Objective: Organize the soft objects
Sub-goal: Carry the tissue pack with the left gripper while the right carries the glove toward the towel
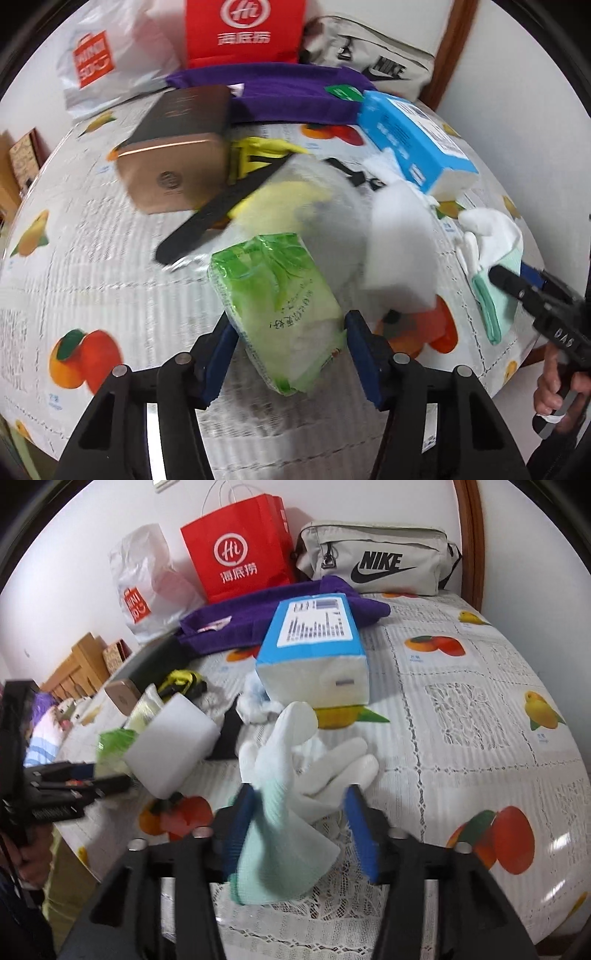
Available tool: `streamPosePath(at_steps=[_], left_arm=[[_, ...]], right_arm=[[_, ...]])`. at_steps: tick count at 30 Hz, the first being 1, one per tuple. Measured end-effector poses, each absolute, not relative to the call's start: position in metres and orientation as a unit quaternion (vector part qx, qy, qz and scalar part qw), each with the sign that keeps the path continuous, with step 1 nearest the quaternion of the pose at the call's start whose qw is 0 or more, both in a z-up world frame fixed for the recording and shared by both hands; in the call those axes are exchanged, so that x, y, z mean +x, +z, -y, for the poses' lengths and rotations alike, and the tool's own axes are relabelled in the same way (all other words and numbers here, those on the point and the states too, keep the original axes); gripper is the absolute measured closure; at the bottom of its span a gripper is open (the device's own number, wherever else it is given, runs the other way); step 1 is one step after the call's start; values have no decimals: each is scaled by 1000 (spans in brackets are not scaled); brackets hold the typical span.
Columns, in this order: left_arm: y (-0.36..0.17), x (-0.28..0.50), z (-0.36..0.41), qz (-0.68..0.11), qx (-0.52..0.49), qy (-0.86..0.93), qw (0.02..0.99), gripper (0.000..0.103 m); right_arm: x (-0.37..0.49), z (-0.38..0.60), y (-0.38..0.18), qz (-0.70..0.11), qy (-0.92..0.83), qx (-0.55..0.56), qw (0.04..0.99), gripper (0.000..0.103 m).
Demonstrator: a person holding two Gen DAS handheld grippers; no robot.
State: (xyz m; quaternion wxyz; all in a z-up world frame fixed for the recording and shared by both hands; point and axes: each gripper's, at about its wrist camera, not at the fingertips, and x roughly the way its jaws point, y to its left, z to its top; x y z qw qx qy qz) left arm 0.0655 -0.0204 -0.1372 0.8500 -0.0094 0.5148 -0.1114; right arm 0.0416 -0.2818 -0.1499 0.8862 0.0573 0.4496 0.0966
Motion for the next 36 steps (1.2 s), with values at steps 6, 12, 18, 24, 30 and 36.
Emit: streamPosePath(at_steps=[6, 12, 18, 24, 30, 36], left_arm=[[-141, 63, 6, -511, -19, -110, 852, 45], [-148, 66, 12, -502, -4, -102, 859, 32], [-143, 63, 6, -489, -11, -113, 865, 50], [-128, 59, -9, -473, -24, -108, 874, 50], [-113, 60, -22, -463, -42, -98, 880, 50], [-96, 69, -29, -453, -51, -87, 886, 50]], right_arm=[[45, 272, -165, -460, 92, 42, 882, 42], [44, 264, -167, -451, 93, 29, 887, 53], [44, 263, -165, -451, 105, 44, 885, 81], [39, 265, -147, -433, 111, 45, 893, 85], [39, 269, -121, -414, 117, 58, 901, 85], [44, 269, -89, -387, 126, 59, 912, 85]])
